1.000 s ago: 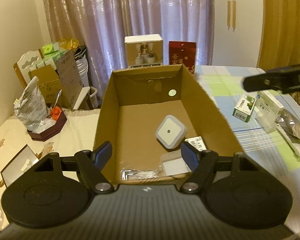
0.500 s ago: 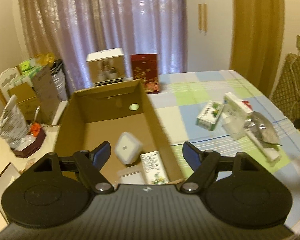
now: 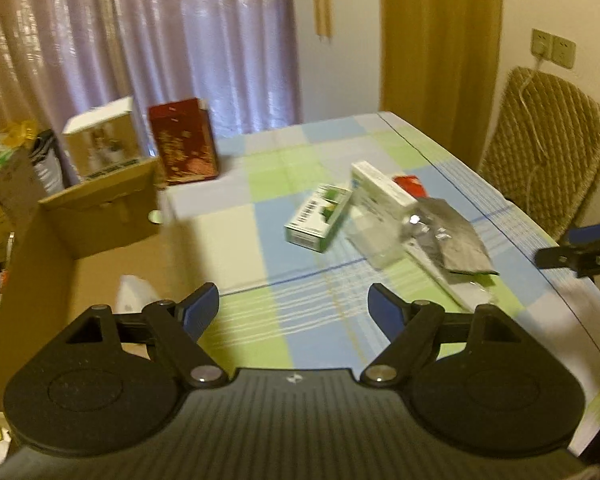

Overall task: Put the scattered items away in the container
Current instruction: 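Move both open tools back over the table items, then grasp the silver foil bag with the right tool, then grasp the white remote in plastic with the left tool while the right tool holds the foil bag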

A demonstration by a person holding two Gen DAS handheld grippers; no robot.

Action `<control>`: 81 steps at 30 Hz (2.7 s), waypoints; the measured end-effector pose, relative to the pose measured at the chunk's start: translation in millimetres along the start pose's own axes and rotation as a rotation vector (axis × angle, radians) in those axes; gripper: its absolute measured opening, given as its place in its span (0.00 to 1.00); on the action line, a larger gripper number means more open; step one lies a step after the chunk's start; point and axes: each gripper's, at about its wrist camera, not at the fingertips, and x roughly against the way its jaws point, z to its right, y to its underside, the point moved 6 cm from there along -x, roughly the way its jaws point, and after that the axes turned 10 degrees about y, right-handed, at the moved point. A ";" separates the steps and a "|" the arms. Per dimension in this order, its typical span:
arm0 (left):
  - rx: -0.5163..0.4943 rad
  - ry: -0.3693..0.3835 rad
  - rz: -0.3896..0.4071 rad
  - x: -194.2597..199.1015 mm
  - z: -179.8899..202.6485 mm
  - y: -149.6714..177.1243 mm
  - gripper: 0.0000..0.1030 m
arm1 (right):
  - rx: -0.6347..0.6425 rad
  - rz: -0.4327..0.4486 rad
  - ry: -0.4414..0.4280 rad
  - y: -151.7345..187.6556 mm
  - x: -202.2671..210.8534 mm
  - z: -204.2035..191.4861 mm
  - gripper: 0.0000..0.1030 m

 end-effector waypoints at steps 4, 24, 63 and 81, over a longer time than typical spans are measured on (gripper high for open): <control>-0.007 0.025 -0.025 -22.2 13.2 1.5 0.79 | -0.008 -0.024 -0.010 -14.3 -29.2 -5.2 0.92; 0.047 0.093 -0.098 -90.3 24.2 19.3 0.81 | -0.144 -0.148 0.006 -52.1 -156.9 -9.6 0.87; -0.004 0.199 -0.246 -176.6 129.3 37.7 0.41 | -0.009 -0.086 0.022 5.7 -84.7 65.6 0.53; -0.070 0.205 -0.284 -152.3 97.9 60.6 0.50 | 0.072 -0.074 0.000 36.8 -64.4 21.8 0.53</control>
